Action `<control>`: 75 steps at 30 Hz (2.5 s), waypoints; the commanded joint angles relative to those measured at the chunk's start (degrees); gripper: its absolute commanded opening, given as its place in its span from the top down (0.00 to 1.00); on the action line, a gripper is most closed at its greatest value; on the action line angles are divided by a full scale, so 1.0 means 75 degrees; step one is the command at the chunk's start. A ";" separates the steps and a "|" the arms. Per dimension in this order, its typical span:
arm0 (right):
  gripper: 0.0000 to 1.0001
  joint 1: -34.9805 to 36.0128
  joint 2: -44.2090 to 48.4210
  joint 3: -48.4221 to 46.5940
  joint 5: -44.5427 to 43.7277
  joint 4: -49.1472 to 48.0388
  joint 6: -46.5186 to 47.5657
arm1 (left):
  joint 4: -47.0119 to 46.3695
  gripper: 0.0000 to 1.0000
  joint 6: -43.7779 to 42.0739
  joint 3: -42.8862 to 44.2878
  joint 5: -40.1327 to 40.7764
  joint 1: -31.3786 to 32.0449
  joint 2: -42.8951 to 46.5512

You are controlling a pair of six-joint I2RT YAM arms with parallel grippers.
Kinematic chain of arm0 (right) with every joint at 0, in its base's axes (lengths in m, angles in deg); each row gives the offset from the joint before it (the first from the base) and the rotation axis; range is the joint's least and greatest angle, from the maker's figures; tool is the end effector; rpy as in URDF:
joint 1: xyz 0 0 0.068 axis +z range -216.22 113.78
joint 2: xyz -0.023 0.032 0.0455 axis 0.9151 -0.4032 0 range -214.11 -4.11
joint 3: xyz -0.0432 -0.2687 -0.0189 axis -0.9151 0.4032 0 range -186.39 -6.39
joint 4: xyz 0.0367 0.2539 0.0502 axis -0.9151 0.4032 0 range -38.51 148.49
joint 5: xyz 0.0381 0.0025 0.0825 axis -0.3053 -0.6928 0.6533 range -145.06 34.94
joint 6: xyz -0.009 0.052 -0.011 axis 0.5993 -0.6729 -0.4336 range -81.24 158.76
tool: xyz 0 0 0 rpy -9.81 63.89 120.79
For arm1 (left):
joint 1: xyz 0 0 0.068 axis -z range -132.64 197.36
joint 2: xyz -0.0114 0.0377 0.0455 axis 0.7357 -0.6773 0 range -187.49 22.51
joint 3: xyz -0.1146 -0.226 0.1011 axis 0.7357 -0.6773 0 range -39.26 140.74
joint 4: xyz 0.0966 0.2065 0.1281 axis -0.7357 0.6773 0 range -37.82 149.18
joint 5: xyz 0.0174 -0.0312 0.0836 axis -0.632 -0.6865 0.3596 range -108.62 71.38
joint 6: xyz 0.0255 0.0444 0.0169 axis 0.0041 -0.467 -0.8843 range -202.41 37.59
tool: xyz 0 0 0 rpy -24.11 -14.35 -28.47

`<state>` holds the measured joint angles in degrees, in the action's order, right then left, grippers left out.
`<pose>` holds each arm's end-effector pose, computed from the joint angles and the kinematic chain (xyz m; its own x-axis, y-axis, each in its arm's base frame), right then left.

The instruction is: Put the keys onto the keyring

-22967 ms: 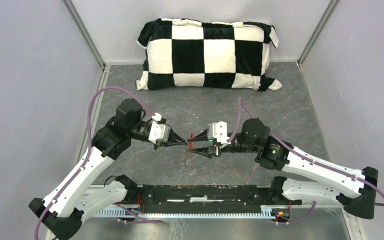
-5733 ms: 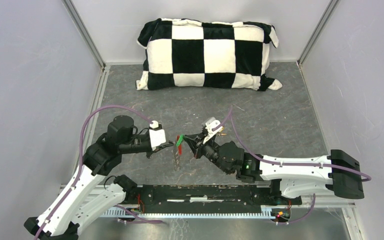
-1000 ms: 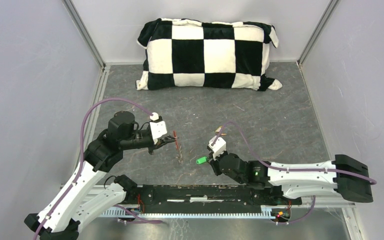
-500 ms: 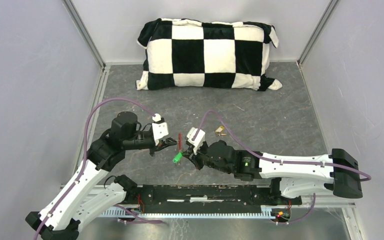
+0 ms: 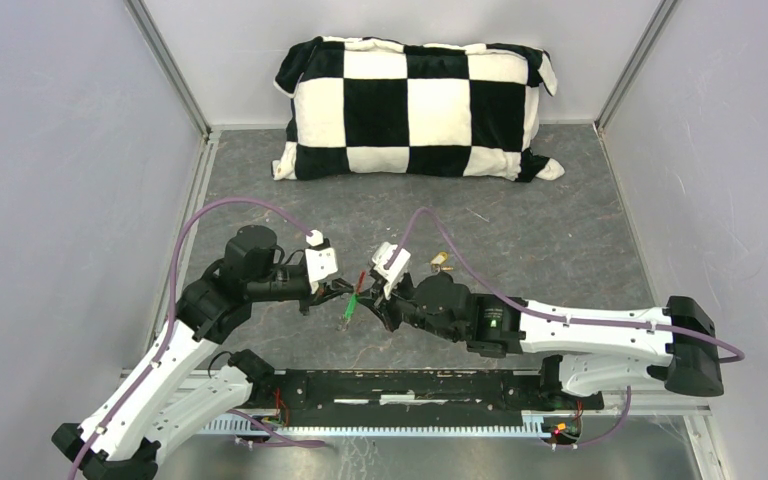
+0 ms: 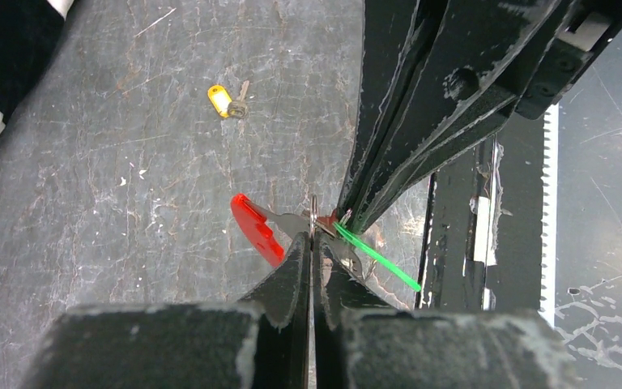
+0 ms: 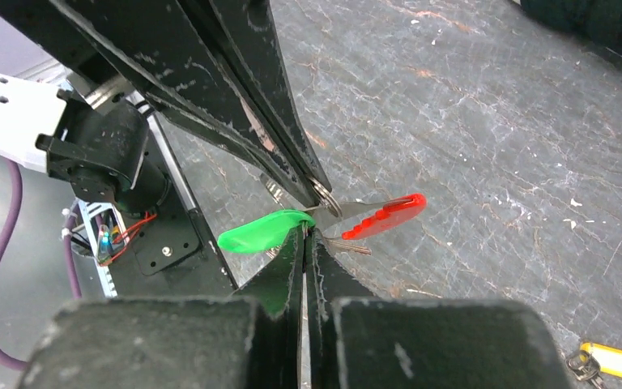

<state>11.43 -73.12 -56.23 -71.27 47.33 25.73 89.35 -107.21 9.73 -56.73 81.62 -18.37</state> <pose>0.0697 0.2724 0.3083 -0.2524 -0.1407 -0.9573 -0.8452 0.5137 0.1473 0.1064 -0.0990 0.3307 0.0083 0.3937 -0.9192 0.9752 0.2000 0.0944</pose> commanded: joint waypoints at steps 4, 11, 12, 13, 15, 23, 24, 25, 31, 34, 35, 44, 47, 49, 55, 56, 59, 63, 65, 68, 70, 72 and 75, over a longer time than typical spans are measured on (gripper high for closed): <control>1.00 0.0038 0.0419 0.0087 -0.0299 0.0005 -0.0285 | -0.0178 0.98 0.0148 0.0187 0.0267 0.0015 -0.0040; 1.00 0.0042 0.1265 0.1023 -0.0881 0.1022 -0.0501 | -0.0177 0.98 0.0220 0.0313 0.1028 0.0014 -0.0079; 1.00 0.0040 0.1350 0.1106 -0.0971 0.1202 -0.0501 | -0.0179 0.98 0.0205 0.0331 0.1066 0.0014 -0.0080; 0.99 0.0040 0.1389 0.1146 -0.1107 0.1365 -0.0495 | -0.0184 0.98 0.0192 0.0348 0.1094 0.0014 -0.0082; 1.00 0.0037 0.1304 0.1071 -0.1329 0.1734 -0.0520 | -0.0186 0.98 0.0178 0.0357 0.1111 0.0020 -0.0105; 1.00 0.0018 -0.0217 0.0924 -0.2941 0.3717 -0.0798 | -0.0117 0.98 0.0221 0.0423 0.1297 0.0014 -0.0069; 1.00 0.0018 -0.0421 0.1063 -0.3153 0.3759 -0.0956 | -0.0125 0.98 0.0194 0.0415 0.1340 0.0014 -0.0048; 1.00 0.0018 -0.0605 0.1169 -0.3318 0.3737 -0.1017 | -0.0123 0.98 0.0179 0.0406 0.1382 0.0014 -0.0037; 1.00 0.0012 -0.1597 0.1144 -0.2922 0.2804 -0.0624 | -0.0062 0.98 0.0224 0.0483 0.1541 0.0014 -0.0034; 0.99 0.0030 -0.2266 0.0637 -0.2765 0.2951 -0.0442 | -0.0002 0.98 0.0234 0.0532 0.1670 0.0014 0.0004; 0.95 0.0037 -0.2430 0.0497 -0.2662 0.2983 -0.0405 | 0.0002 0.98 0.0239 0.0534 0.1723 0.0014 0.0032; 0.40 -0.0350 -0.1107 0.1285 -0.1184 0.1519 -0.0528 | 0.0066 0.98 0.0266 0.0547 0.1790 0.0014 0.0039; 0.35 -0.0797 -0.0191 0.2089 -0.0659 0.0930 -0.0732 | 0.0042 0.98 0.0297 0.0569 0.1729 0.0014 -0.0018; 0.30 -0.0980 0.0260 0.2483 -0.0448 0.0790 -0.0768 | 0.0005 0.98 0.0330 0.0560 0.1687 0.0015 -0.0033; 0.30 -0.1406 0.0791 0.3388 0.0377 0.0337 -0.0956 | -0.0069 0.98 0.0379 0.0511 0.1627 0.0019 -0.0068; 0.32 -0.1400 0.0764 0.3460 0.0373 0.0266 -0.1000 | -0.0063 0.98 0.0373 0.0500 0.1624 0.0022 -0.0068; 0.40 -0.1404 0.0572 0.3565 0.0313 -0.0123 -0.1025 | -0.0062 0.98 0.0355 0.0468 0.1633 0.0018 -0.0079; 0.48 -0.1388 0.0319 0.3441 0.0038 -0.0441 -0.0824 | -0.0069 0.98 0.0348 0.0487 0.1657 0.0022 -0.0060; 0.50 -0.1377 0.0205 0.3318 -0.0084 -0.0547 -0.0781 | -0.0069 0.98 0.0332 0.0468 0.1666 0.0016 -0.0041; 0.52 -0.1322 -0.0079 0.3106 -0.0346 -0.0534 -0.0811 | -0.0068 0.98 0.0331 0.0435 0.1672 0.0020 -0.0022; 0.55 -0.1207 -0.0338 0.2943 -0.0648 -0.0365 -0.0847 | -0.0069 0.98 0.0310 0.0429 0.1682 0.0014 -0.0011; 0.56 -0.1055 -0.0577 0.2796 -0.0943 -0.0253 -0.0878 | -0.0063 0.98 0.0296 0.0437 0.1693 0.0015 -0.0020; 0.58 -0.0870 -0.0998 0.2546 -0.1340 -0.0043 -0.0942 | -0.0062 0.98 0.0271 0.0452 0.1694 0.0015 -0.0022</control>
<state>3.25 -77.71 -33.31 -75.64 46.45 19.23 90.39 -107.14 11.46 -44.03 81.62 -19.07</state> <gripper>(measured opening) 0.436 0.033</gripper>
